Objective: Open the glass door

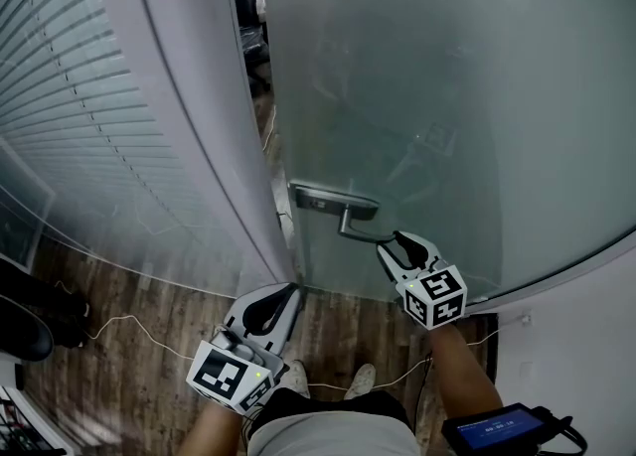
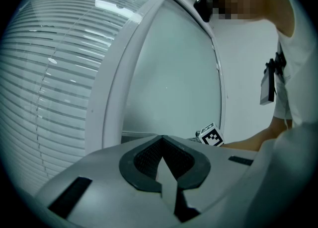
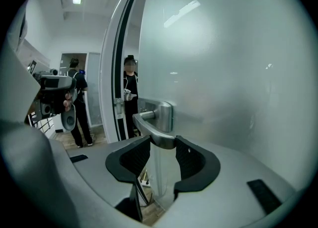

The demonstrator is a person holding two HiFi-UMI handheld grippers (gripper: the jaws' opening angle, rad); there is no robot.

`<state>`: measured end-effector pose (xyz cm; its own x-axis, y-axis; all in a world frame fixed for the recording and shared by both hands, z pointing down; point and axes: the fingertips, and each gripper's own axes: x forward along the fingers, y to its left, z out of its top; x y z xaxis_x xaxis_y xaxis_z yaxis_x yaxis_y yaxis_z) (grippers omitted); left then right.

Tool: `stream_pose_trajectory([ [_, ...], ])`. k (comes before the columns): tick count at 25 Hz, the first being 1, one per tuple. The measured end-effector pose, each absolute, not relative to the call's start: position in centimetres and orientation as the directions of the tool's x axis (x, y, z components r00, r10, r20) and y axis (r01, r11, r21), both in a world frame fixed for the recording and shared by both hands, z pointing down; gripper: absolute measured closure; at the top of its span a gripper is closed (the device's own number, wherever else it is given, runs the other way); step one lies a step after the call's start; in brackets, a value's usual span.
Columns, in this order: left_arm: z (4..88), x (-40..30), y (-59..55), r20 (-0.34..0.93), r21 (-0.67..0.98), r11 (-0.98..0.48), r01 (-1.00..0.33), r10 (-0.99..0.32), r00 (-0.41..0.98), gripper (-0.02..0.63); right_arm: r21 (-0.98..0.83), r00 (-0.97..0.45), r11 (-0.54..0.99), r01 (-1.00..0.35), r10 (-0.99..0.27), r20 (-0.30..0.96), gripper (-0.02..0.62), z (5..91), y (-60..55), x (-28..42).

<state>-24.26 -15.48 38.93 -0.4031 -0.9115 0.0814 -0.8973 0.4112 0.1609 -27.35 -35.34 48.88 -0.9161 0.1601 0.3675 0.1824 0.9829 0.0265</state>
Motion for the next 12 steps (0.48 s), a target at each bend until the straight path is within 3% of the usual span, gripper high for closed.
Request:
stream_pose_trajectory([
  [12,39.8,-22.7,-14.3,0.087,0.161,0.44,-0.883,-0.898,-0.431,0.607,0.036,-0.933,0.992,0.122,0.102,0.346,0.431,49.5,-36.5,-29.0],
])
